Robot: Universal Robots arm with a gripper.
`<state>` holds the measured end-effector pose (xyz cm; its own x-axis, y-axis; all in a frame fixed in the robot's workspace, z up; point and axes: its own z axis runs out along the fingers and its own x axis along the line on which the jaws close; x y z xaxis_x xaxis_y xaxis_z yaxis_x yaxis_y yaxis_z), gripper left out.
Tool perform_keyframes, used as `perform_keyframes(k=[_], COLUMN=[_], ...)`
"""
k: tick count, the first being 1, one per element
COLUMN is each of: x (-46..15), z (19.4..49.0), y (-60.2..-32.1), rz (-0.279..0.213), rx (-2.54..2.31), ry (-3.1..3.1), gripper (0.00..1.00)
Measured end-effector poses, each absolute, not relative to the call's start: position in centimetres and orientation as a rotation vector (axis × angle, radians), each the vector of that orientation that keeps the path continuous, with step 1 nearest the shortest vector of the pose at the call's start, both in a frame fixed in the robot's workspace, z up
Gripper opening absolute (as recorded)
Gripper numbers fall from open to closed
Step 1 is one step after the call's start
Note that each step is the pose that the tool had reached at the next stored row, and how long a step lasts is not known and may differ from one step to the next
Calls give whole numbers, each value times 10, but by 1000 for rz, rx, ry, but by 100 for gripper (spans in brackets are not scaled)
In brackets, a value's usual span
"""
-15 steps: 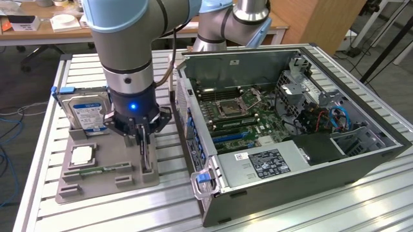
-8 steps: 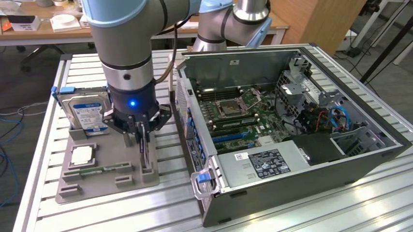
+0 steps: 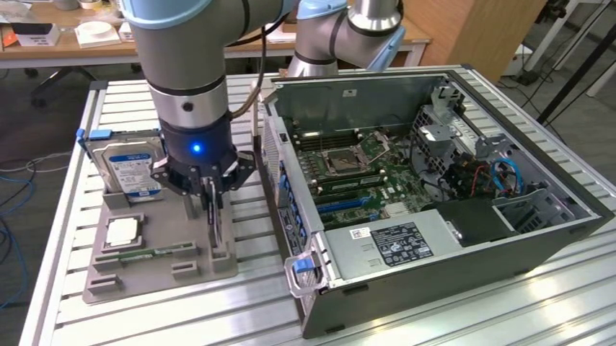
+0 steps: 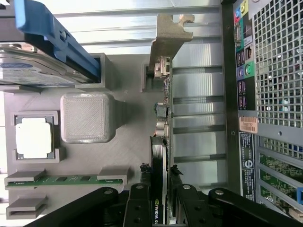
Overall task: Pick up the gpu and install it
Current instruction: 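Pick up the gpu and move the gpu toward the slot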
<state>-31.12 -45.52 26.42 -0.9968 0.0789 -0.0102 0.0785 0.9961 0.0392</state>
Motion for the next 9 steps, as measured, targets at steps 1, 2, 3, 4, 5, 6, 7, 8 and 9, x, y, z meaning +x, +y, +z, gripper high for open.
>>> perform_keyframes(k=[1, 2, 3, 4, 5, 6, 7, 8, 9], x=[-311, -311, -311, -311, -311, -311, -311, -311, -311], z=[265, 267, 268, 269, 270, 271, 272, 273, 273], y=[-455, -455, -455, -455, -455, -455, -455, -455, -455], rz=[61, 61, 61, 61, 61, 61, 61, 61, 61], rx=[123, 123, 123, 123, 123, 123, 123, 123, 123], ry=[3127, 3127, 3127, 3127, 3127, 3127, 3127, 3127, 3127], gripper=[26, 26, 26, 26, 26, 26, 26, 26, 26])
